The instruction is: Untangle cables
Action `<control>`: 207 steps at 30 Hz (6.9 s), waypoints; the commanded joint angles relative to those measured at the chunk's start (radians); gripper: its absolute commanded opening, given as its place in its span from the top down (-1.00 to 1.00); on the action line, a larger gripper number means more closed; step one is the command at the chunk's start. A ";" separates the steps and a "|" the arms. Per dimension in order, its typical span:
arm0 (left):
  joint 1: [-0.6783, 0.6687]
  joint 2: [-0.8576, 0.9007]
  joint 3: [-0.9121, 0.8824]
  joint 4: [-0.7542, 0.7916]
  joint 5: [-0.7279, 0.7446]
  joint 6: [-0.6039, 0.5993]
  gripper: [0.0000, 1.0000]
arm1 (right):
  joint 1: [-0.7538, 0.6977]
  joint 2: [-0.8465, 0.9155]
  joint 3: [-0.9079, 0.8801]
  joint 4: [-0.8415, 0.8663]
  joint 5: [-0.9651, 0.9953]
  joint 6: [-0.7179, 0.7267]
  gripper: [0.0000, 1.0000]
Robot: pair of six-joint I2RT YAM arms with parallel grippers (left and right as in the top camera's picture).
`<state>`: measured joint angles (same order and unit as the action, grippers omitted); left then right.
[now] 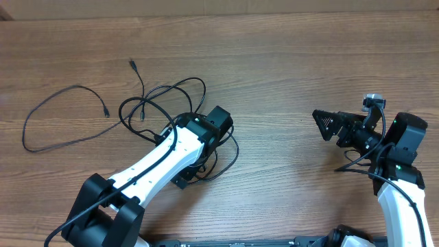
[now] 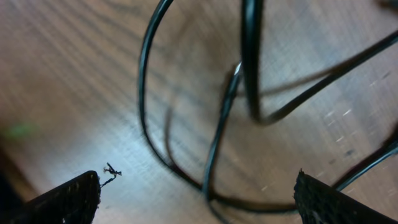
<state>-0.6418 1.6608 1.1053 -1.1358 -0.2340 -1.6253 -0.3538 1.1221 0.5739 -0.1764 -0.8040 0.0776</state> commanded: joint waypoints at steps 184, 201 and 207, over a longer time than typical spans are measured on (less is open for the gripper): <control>0.311 0.628 1.278 -0.548 0.245 1.697 -0.99 | -0.006 0.002 0.009 -0.066 0.123 -0.008 -1.00; 0.264 0.628 0.837 -0.370 0.205 1.696 -1.00 | -0.006 0.002 0.009 -0.073 0.123 -0.008 -1.00; 0.263 0.628 0.782 -0.290 0.209 1.672 -0.99 | -0.006 0.002 0.009 -0.080 0.123 -0.008 -1.00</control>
<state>-0.3840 2.2959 1.9224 -1.4548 -0.0204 0.0586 -0.3538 1.1221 0.5739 -0.2546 -0.6903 0.0776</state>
